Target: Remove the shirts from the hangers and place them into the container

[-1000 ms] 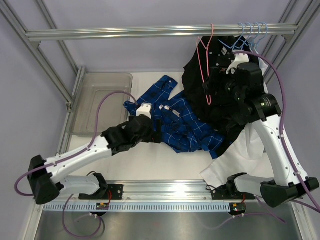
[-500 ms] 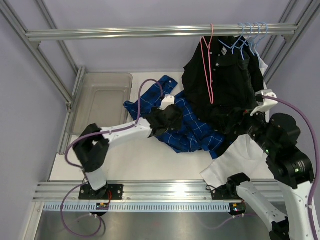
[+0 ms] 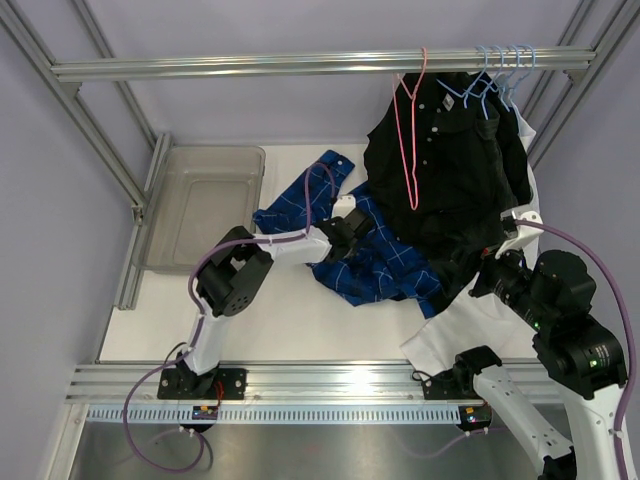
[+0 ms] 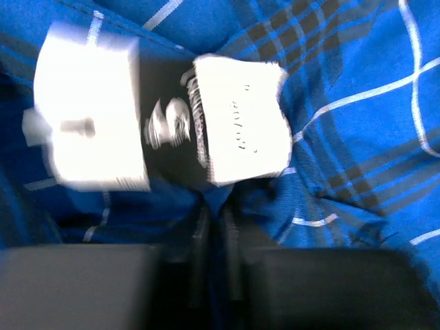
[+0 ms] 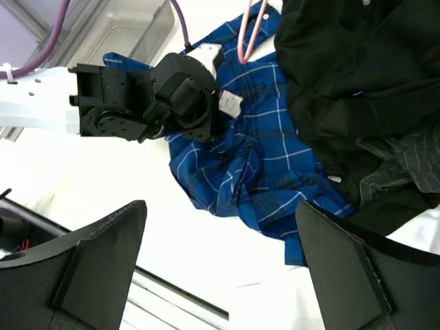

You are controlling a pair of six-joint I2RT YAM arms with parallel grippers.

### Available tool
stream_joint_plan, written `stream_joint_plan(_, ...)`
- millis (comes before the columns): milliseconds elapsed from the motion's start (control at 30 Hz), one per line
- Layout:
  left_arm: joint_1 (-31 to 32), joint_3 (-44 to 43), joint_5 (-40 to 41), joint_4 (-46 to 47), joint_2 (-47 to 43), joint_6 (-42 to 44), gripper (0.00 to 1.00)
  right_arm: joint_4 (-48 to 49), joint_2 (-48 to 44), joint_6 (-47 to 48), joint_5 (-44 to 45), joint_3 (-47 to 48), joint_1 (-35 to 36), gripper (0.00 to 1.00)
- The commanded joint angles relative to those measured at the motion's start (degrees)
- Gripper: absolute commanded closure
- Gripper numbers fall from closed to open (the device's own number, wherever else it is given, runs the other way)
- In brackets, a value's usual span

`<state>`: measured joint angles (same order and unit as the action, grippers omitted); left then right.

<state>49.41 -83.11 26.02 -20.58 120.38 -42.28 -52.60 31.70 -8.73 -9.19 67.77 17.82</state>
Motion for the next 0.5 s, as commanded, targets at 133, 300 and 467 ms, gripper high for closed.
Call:
stream_joint_plan(133, 0.07, 8.91, -0.99, -2.71, -7.92, 0.97, 1.00, -0.14, 0.20, 3.98, -3.82, -0.18, -0.25, 0.00)
stream_joint_plan(300, 0.07, 7.27, 6.74, -13.39, -23.58, 5.54, 1.00, -0.05, 0.46, 4.51, -6.62, 0.52, -0.25, 0.00)
stream_joint_plan(467, -2.02, -1.69, 20.72, -26.94, -36.94, 9.49, 1.00, -0.05, 0.29, 4.25, -9.88, 1.58, -0.16, 0.00)
